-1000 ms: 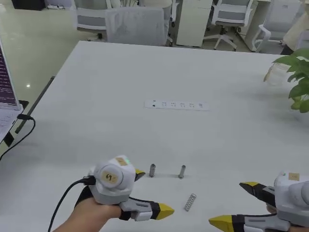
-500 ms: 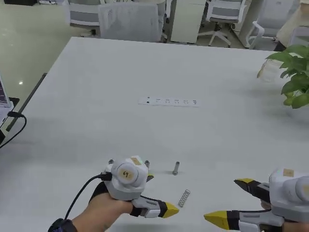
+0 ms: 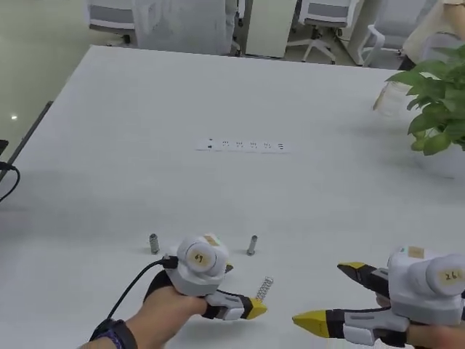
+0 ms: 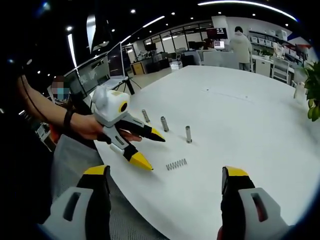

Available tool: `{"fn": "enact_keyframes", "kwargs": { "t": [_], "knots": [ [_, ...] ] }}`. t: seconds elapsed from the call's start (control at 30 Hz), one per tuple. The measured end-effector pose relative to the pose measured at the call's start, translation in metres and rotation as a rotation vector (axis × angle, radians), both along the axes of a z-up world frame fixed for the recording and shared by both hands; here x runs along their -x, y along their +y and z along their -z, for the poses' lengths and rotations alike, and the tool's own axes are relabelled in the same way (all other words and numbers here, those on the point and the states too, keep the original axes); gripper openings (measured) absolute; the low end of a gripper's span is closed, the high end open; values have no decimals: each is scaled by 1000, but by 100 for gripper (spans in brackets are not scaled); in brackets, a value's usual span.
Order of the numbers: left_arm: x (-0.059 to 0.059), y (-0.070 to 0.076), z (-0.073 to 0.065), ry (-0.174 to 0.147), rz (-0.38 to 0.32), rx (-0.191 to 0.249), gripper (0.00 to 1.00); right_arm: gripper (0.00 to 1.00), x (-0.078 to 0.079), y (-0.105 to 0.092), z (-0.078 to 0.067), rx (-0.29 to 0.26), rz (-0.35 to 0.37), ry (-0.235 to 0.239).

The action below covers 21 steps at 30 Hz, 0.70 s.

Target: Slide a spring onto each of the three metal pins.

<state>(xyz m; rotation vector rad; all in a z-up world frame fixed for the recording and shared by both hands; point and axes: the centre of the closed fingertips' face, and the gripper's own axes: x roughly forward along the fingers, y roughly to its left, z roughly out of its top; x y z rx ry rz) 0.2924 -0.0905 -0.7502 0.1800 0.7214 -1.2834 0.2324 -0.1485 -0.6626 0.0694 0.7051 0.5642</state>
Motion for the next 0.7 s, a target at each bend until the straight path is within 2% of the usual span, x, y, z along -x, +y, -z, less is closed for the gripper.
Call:
{"fn": "enact_keyframes", "kwargs": {
  "t": [0.17,0.43,0.5,0.7],
  "knots": [
    [5,-7,9,8,6,-11,51,91,2,-1,0,-8,13,-2],
    [1,-17,19,13,-33,-22,41,90,7,-4,4,-13,20,5],
    [1,-18,23,27,-48,-25,40,90,7,-4,4,-13,25,7],
    [0,-23,33,39,-72,-37,35,89,10,-4,4,-18,27,10]
  ]
}}
